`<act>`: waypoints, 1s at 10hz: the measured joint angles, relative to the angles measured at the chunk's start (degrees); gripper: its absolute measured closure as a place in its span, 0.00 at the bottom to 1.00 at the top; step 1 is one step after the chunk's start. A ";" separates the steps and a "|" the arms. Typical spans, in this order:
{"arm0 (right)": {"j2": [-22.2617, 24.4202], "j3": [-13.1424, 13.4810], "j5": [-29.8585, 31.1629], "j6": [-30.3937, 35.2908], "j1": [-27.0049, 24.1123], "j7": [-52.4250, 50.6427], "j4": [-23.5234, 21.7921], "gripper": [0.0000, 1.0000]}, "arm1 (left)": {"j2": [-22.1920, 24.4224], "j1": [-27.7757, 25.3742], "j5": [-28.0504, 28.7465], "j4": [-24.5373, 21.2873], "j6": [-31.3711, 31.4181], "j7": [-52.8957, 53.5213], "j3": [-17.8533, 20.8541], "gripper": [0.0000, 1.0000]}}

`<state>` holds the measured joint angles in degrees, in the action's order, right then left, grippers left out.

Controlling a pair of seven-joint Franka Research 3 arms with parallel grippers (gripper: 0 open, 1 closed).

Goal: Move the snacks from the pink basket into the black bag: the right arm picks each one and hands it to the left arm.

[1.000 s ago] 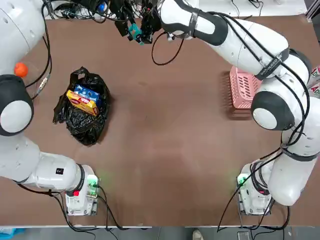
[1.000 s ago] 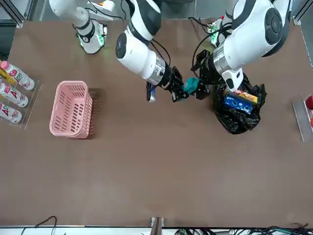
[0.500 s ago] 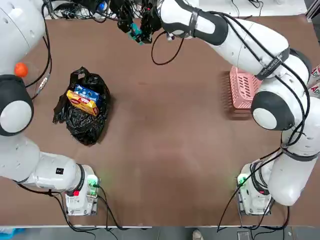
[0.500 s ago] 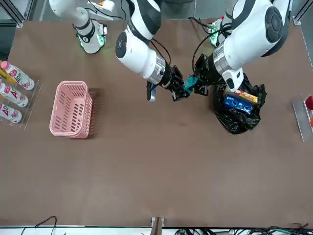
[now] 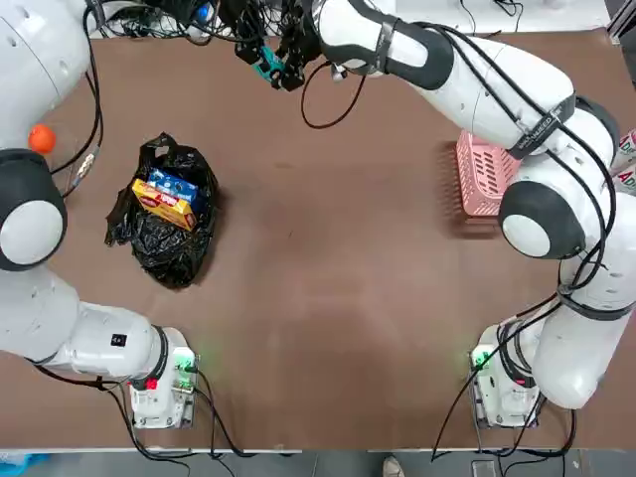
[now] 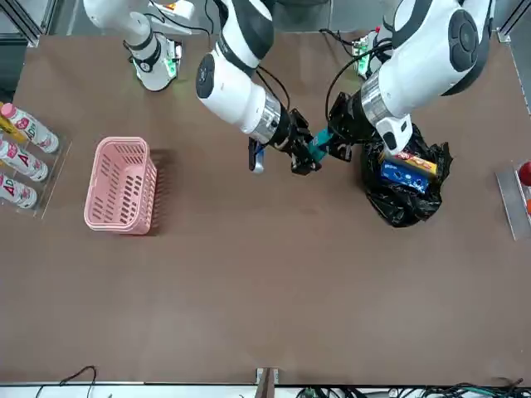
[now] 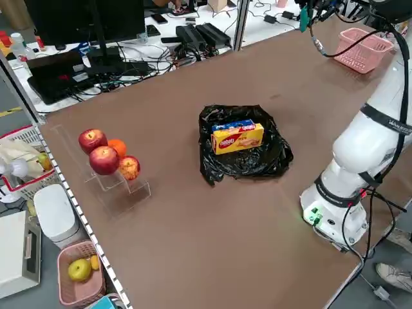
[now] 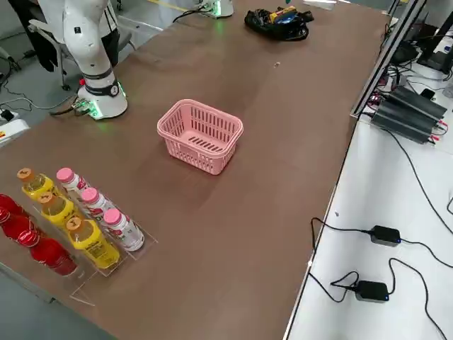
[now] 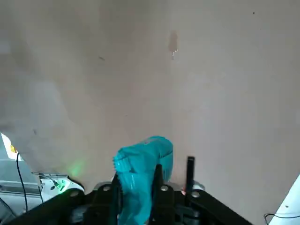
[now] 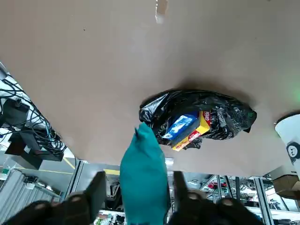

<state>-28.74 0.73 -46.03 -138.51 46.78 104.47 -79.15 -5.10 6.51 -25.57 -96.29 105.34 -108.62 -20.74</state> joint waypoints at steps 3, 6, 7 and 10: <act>0.00 0.04 0.00 0.00 0.00 -0.04 0.01 0.00 | 0.23 -0.34 0.64 0.06 -1.71 1.78 0.08 0.76; 0.00 0.69 0.05 0.85 -0.75 -5.46 0.07 0.00 | 0.58 -4.33 4.79 -0.20 -9.16 11.33 0.55 0.77; 0.00 0.89 0.06 3.09 -1.76 -8.55 0.16 0.00 | 0.58 -7.53 4.85 -0.27 -11.22 15.66 0.65 0.77; 0.67 1.28 3.65 14.23 -6.19 -20.86 1.34 0.00 | 0.76 -16.14 5.72 -2.27 -15.93 30.17 0.84 0.77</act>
<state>-28.07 2.01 -42.38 -124.29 40.59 83.60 -77.81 -4.35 -9.63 -19.84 -98.56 89.41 -78.44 -19.90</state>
